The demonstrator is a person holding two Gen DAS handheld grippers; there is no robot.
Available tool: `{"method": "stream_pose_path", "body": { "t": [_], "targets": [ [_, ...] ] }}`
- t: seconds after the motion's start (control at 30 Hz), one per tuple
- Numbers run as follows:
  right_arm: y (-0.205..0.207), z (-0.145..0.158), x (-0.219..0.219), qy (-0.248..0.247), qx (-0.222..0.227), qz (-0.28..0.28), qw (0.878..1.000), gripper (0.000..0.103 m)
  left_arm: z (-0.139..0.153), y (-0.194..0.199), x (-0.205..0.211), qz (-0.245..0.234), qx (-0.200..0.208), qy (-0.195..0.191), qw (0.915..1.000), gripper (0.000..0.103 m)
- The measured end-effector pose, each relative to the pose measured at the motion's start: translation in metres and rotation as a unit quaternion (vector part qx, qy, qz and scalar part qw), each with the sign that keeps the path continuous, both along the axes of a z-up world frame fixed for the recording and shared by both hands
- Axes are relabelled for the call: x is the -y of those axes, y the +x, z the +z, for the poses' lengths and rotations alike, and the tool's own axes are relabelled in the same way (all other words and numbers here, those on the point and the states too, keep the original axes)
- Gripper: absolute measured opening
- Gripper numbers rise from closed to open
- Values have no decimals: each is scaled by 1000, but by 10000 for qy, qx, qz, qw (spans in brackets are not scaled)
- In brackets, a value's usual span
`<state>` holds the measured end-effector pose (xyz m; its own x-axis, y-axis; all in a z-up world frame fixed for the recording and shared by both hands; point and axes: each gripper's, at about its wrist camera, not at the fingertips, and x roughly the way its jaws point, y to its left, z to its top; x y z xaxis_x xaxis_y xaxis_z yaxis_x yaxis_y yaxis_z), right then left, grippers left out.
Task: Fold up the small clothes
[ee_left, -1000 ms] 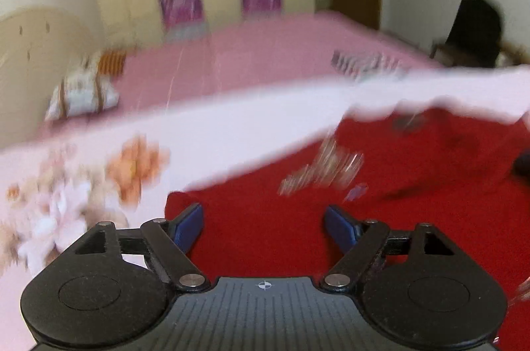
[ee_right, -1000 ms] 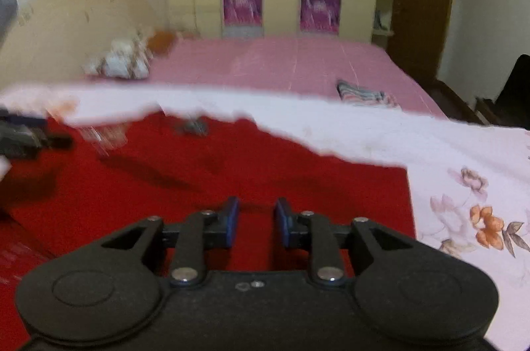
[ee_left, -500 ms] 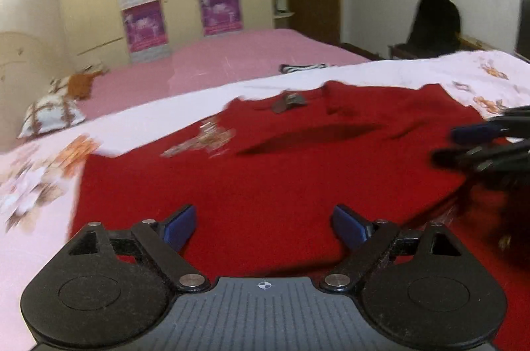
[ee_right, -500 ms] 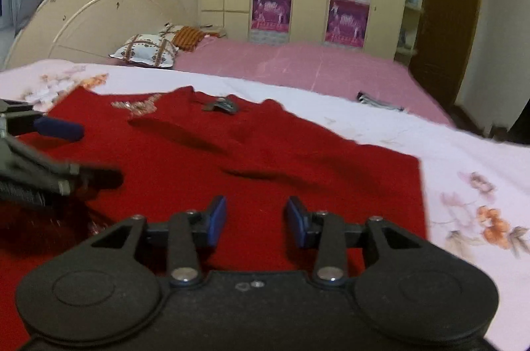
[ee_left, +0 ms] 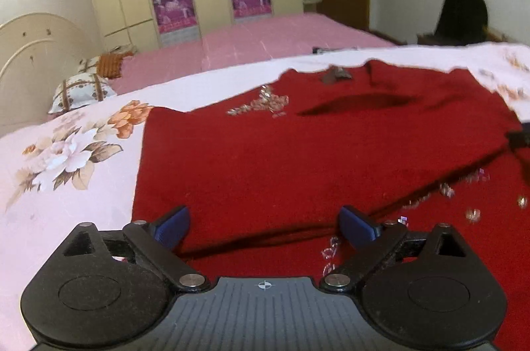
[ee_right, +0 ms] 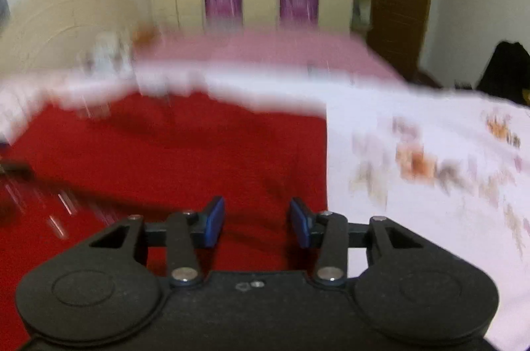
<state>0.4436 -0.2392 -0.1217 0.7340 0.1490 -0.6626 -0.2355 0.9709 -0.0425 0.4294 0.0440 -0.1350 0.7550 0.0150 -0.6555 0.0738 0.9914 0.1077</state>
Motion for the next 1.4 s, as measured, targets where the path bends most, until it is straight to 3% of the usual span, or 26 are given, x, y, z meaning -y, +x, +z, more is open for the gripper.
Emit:
{"method": "stream_pose_path", "body": {
  "t": [0.13,0.33,0.53,0.63,0.67,0.73,0.87,1.0,1.13,1.4],
  "targets": [
    [-8,17,6,244,-31,-135,9996,43,12,-16,9,-122,32,381,9992,96],
    [-43,27,14,472,-138,-25,9988,47,35,-53,10,-173,220,368,9989,96],
    [-93,37,27,788,-266,-101,9965,47,50,-101,10,-362,355,633,9967,96],
    [-124,42,41,1068,-396,-155,9934,48,54,-135,-4,-516,83,316,9981,93],
    [-137,44,47,1177,-445,-206,9918,48,53,-149,-11,-538,-44,156,9984,80],
    [-159,45,60,1417,-568,-307,9878,49,50,-174,-26,-502,-276,-109,9983,72],
    [-205,41,77,1674,-782,-343,9822,49,42,-226,-58,-189,-512,-733,9958,72],
    [-239,36,81,1613,-900,-469,9817,49,33,-261,-71,-9,-562,-788,9953,72],
    [-261,33,80,1626,-945,-541,9807,49,30,-284,-75,66,-611,-1208,9908,72],
    [-279,30,75,1671,-942,-552,9799,49,33,-289,-66,41,-592,-1210,9909,72]
  ]
}}
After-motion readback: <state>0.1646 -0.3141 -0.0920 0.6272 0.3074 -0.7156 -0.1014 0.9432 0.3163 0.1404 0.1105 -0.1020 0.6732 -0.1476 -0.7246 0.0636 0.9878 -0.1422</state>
